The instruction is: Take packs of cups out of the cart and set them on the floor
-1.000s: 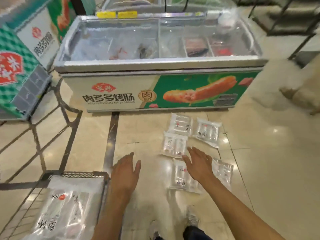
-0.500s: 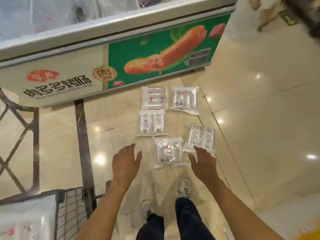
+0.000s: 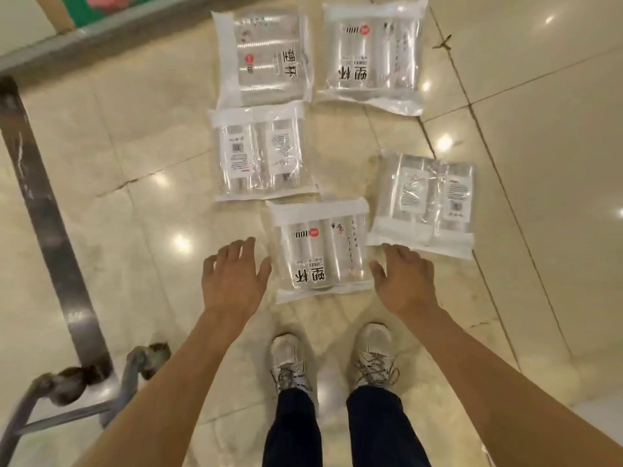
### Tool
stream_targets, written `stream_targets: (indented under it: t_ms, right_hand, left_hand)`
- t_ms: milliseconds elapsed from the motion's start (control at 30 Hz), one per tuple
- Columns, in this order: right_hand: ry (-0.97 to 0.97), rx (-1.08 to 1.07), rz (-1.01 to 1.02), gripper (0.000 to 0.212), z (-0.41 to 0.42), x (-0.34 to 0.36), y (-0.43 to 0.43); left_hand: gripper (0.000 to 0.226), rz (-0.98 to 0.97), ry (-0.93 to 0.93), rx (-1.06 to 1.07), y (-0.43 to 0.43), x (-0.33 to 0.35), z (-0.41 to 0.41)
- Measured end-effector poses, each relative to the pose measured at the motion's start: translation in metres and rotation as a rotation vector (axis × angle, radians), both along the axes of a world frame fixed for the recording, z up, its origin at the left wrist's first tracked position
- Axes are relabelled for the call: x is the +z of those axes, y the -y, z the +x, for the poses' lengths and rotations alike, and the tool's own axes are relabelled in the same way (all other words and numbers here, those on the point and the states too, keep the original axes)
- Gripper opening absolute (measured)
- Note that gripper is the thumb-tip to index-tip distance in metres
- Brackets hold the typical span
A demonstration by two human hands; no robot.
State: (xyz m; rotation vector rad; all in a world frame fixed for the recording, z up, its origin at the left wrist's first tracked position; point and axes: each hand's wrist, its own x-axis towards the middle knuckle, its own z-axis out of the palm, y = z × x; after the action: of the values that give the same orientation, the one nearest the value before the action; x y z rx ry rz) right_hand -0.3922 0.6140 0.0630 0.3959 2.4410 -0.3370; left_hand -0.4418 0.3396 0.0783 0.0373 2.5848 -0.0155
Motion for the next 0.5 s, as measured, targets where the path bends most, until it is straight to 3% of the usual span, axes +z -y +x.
stream_targets:
  t_ms: [200,300,367,500]
  right_hand:
    - [0.076,-0.078,0.054,0.056,0.021,-0.152,0.001]
    - [0.061,-0.124,0.073,0.059,0.024,-0.207,-0.003]
    - [0.060,-0.184,0.014,0.061,0.021,-0.235,-0.005]
    - [-0.072,-0.562,-0.361,0.056,0.016,-0.268,-0.002]
  left_hand:
    - [0.061,-0.093,0.045,-0.061,0.014,-0.162,0.008]
    - [0.068,-0.051,0.065,-0.016,0.011,-0.218,0.014]
    - [0.073,0.045,0.119,0.105,0.005,-0.247,0.019]
    - [0.066,0.483,0.176,0.629,-0.016,-0.285,0.026]
